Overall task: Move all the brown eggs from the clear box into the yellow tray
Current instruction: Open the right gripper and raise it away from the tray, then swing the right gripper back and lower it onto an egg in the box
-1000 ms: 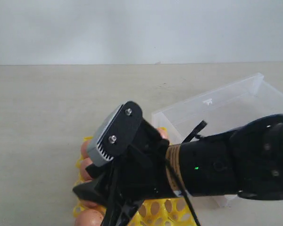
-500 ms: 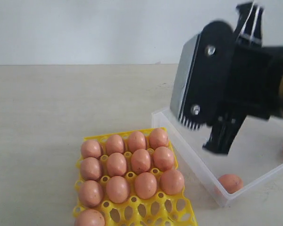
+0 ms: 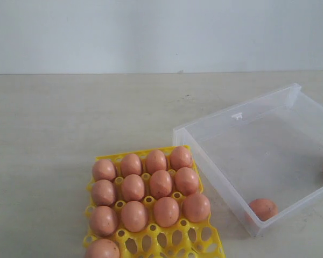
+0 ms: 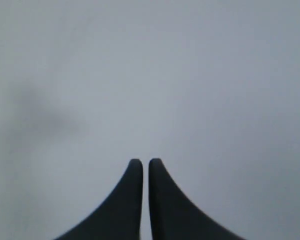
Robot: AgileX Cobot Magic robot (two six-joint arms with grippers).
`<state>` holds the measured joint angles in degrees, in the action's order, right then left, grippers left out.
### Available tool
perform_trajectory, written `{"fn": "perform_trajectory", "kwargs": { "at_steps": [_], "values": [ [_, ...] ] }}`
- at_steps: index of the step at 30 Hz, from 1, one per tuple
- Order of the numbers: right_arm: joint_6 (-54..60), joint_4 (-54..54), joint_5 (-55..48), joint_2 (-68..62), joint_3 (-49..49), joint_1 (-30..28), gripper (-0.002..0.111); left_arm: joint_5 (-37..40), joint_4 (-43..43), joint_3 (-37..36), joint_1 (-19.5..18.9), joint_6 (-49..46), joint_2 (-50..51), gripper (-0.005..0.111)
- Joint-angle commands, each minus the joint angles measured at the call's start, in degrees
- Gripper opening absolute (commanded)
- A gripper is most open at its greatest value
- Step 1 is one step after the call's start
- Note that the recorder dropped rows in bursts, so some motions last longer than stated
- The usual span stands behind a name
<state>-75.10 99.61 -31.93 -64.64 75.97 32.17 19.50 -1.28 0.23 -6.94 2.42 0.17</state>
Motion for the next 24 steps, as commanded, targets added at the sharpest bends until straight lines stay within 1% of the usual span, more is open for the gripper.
{"fn": "perform_trajectory", "kwargs": {
  "at_steps": [1,2,4,6,7,8,9,12,13,14,16,17,20,22,24],
  "values": [
    [-5.3,0.3,1.7,-3.2,6.9,-10.2,0.000,-0.3,0.0,-0.2,0.2,-0.2,-0.2,0.004],
    [-4.0,0.3,2.2,-4.4,7.9,-12.6,0.000,-0.3,0.0,-0.2,0.2,-0.2,-0.2,0.004],
    [2.6,0.3,3.6,-7.0,9.4,-18.1,0.000,-0.3,0.0,-0.2,0.2,-0.2,-0.2,0.004],
    [4.0,-1.1,3.5,-8.8,9.3,-23.7,0.000,-0.3,0.0,-0.2,0.2,-0.2,-0.2,0.004],
    [5.3,-7.6,3.5,-9.9,9.3,-26.4,0.000,-0.3,0.0,-0.2,0.2,-0.2,-0.2,0.004],
    [8.4,-16.5,3.3,-10.9,9.3,-28.7,0.000,-0.3,0.0,-0.2,0.2,-0.2,-0.2,0.004],
    [13.2,-25.1,2.6,-11.8,9.3,-30.9,0.000,-0.3,0.0,-0.2,0.2,-0.2,-0.2,0.004],
    [43.3,-60.6,-3.8,-16.0,9.3,-35.9,0.000,-0.3,0.0,-0.2,0.2,-0.2,-0.2,0.004],
    [55.2,-70.3,-7.8,-17.8,9.3,-37.2,0.000,-0.3,0.0,-0.2,0.2,-0.2,-0.2,0.004],
    [65.4,-77.3,-12.6,-19.7,9.3,-38.2,0.000,-0.3,0.0,-0.2,0.2,-0.2,-0.2,0.004],
    [75.1,-82.6,-22.3,-23.6,9.3,-39.0,0.000,-0.3,0.0,-0.2,0.2,-0.2,-0.2,0.004],
    [75.8,-82.2,-26.4,-25.4,9.3,-39.0,0.000,-0.3,0.0,-0.2,0.2,-0.2,-0.2,0.004],
    [75.6,-83.4,-32.7,-28.8,9.3,-39.0,0.000,-0.3,0.0,-0.2,0.2,-0.2,-0.2,0.004],
    [76.1,-90.4,-32.3,-29.3,9.3,-38.8,0.000,-0.3,0.0,-0.2,0.2,-0.2,-0.2,0.004],
    [82.6,-100.2,-30.9,-29.3,9.3,-38.8,0.000,-0.3,0.0,-0.2,0.2,-0.2,-0.2,0.004]
  ]
}}
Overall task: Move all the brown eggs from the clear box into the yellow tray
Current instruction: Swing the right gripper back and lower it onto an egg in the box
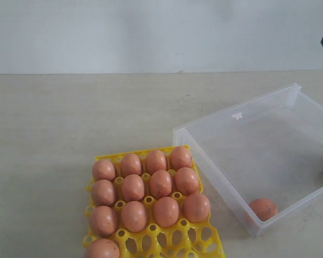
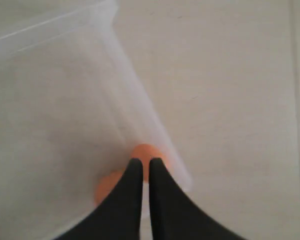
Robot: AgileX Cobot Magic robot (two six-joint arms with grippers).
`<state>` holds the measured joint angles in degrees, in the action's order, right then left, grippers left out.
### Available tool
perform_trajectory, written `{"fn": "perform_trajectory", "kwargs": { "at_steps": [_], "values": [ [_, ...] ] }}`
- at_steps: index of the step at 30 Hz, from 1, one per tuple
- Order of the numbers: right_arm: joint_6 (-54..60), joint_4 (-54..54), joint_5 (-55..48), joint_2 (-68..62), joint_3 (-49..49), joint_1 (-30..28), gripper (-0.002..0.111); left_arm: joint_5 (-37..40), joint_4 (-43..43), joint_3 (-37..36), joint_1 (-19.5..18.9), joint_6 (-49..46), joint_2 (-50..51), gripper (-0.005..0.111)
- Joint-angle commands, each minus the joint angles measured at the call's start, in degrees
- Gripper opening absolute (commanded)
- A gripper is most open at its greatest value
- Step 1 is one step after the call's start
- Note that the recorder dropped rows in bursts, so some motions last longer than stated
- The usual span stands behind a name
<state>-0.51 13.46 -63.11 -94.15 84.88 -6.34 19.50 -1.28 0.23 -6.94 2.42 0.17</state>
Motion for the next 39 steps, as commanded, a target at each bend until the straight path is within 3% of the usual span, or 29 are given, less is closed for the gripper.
{"fn": "perform_trajectory", "kwargs": {
  "at_steps": [1,4,6,14,20,24,26,29,30,39],
  "values": [
    [14.7,-20.1,0.3,0.2,0.4,-0.3,0.000,-0.3,0.0,-0.2,0.2,-0.2,-0.2,0.004],
    [30.4,-33.7,-1.2,-0.3,0.4,0.5,0.000,-0.3,0.0,-0.2,0.2,-0.2,-0.2,0.004],
    [36.2,-35.7,-4.8,-1.1,0.4,2.5,0.000,-0.3,0.0,-0.2,0.2,-0.2,-0.2,0.004],
    [56.3,-31.8,-6.9,-8.2,-0.2,13.8,0.000,-0.3,0.0,-0.2,0.2,-0.2,-0.2,0.004],
    [74.0,-20.6,-6.9,-13.0,-0.2,14.8,0.000,-0.3,0.0,-0.2,0.2,-0.2,-0.2,0.004],
    [74.6,-25.5,-6.9,-13.2,-0.2,14.8,0.001,-0.3,0.0,-0.2,0.2,-0.2,-0.2,0.004],
    [74.6,-28.2,-6.9,-13.2,-0.2,14.9,0.015,-0.3,0.0,-0.2,0.2,-0.2,-0.2,0.004],
    [74.6,-28.3,-6.9,-13.2,-0.2,14.9,0.048,-0.3,0.0,-0.2,0.2,-0.2,-0.2,0.004],
    [74.6,-27.9,-6.9,-13.2,-0.2,14.9,0.054,-0.3,0.0,-0.2,0.2,-0.2,-0.2,0.004],
    [73.9,-27.4,-6.9,-13.1,-11.2,14.9,0.058,-0.3,0.0,-0.2,0.2,-0.2,-0.2,0.004]
  ]
}}
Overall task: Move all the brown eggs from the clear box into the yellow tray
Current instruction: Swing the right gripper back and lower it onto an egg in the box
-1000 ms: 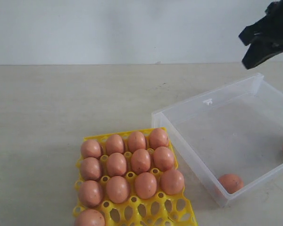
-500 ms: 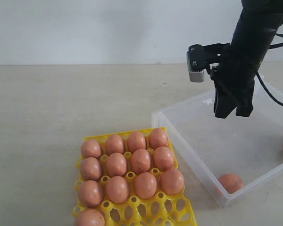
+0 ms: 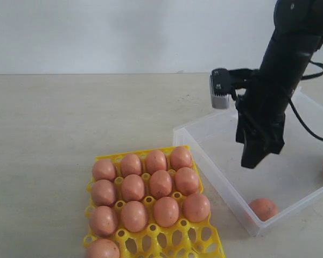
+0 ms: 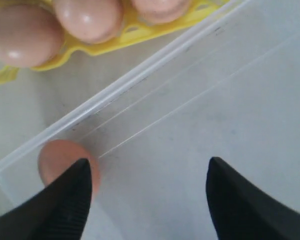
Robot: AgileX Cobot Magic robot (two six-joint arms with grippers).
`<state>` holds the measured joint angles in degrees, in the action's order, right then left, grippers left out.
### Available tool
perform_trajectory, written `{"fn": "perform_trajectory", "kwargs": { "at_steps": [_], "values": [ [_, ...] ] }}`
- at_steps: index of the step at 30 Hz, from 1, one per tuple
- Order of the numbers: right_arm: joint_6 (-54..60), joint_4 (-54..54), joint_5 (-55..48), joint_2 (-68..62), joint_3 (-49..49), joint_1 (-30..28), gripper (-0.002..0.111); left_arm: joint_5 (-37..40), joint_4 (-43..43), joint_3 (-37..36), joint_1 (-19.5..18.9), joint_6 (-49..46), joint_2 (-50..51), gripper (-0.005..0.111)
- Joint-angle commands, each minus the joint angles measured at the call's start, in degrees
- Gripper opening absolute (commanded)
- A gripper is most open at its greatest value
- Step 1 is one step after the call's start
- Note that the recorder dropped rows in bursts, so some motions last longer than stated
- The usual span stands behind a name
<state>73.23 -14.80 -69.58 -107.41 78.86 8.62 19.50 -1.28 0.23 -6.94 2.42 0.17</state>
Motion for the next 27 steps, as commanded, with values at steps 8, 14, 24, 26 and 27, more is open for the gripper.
{"fn": "perform_trajectory", "kwargs": {
  "at_steps": [8,14,24,26,27],
  "values": [
    [-6.8,7.0,-0.4,2.7,-6.2,0.0,0.058,-0.3,0.0,-0.2,0.2,-0.2,-0.2,0.004],
    [-0.7,3.7,-0.4,2.7,-6.2,0.0,0.043,-0.3,0.0,-0.2,0.2,-0.2,-0.2,0.004],
    [0.8,2.2,-0.4,-2.7,-6.3,0.0,0.049,-0.3,0.0,-0.2,0.2,-0.2,-0.2,0.004],
    [0.8,2.0,-0.4,-3.2,-6.3,0.0,0.050,-0.3,0.0,-0.2,0.2,-0.2,-0.2,0.004],
    [0.8,2.0,-0.4,-3.2,-6.3,0.0,0.050,-0.3,0.0,-0.2,0.2,-0.2,-0.2,0.004]
  ]
}}
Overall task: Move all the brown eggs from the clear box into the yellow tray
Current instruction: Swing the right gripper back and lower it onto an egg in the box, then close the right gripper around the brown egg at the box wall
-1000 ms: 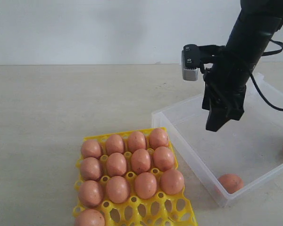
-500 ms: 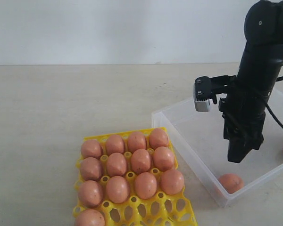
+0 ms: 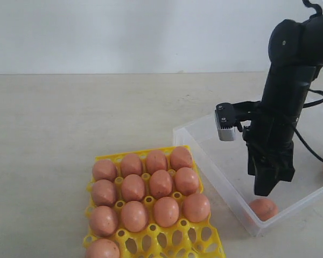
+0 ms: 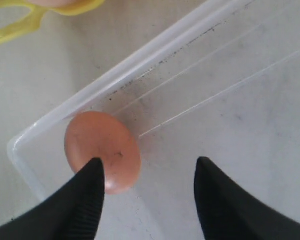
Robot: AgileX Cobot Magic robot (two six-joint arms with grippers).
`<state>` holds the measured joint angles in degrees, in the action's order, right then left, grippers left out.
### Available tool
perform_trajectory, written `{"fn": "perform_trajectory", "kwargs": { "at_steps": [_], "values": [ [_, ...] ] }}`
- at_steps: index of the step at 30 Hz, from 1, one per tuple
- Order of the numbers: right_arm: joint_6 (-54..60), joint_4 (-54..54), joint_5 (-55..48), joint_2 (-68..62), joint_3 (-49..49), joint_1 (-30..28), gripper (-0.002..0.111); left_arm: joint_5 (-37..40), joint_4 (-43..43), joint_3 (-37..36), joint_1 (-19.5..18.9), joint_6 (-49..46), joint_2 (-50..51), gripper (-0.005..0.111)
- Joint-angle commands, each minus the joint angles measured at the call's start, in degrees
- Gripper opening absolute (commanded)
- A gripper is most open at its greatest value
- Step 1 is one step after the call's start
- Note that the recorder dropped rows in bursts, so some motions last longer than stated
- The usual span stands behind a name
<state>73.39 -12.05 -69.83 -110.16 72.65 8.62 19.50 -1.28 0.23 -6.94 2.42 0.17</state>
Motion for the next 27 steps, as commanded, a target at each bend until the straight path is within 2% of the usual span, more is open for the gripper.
{"fn": "perform_trajectory", "kwargs": {
  "at_steps": [1,7,14,21,27],
  "values": [
    [0.7,-0.7,-0.1,-0.5,0.0,0.0,0.050,-0.3,0.0,-0.2,0.2,-0.2,-0.2,0.004],
    [-0.2,-4.5,-0.1,-0.5,0.0,0.0,0.050,-0.3,0.0,-0.2,0.2,-0.2,-0.2,0.004],
    [-10.1,-3.8,-0.1,-0.1,0.0,0.0,0.050,-0.3,0.0,-0.2,0.2,-0.2,-0.2,0.004],
    [-12.0,-4.4,-0.1,0.7,0.0,0.0,0.050,-0.3,0.0,-0.2,0.2,-0.2,-0.2,0.004],
    [-11.8,-4.2,-0.1,6.9,0.0,0.0,0.050,-0.3,0.0,-0.2,0.2,-0.2,-0.2,0.004]
  ]
}}
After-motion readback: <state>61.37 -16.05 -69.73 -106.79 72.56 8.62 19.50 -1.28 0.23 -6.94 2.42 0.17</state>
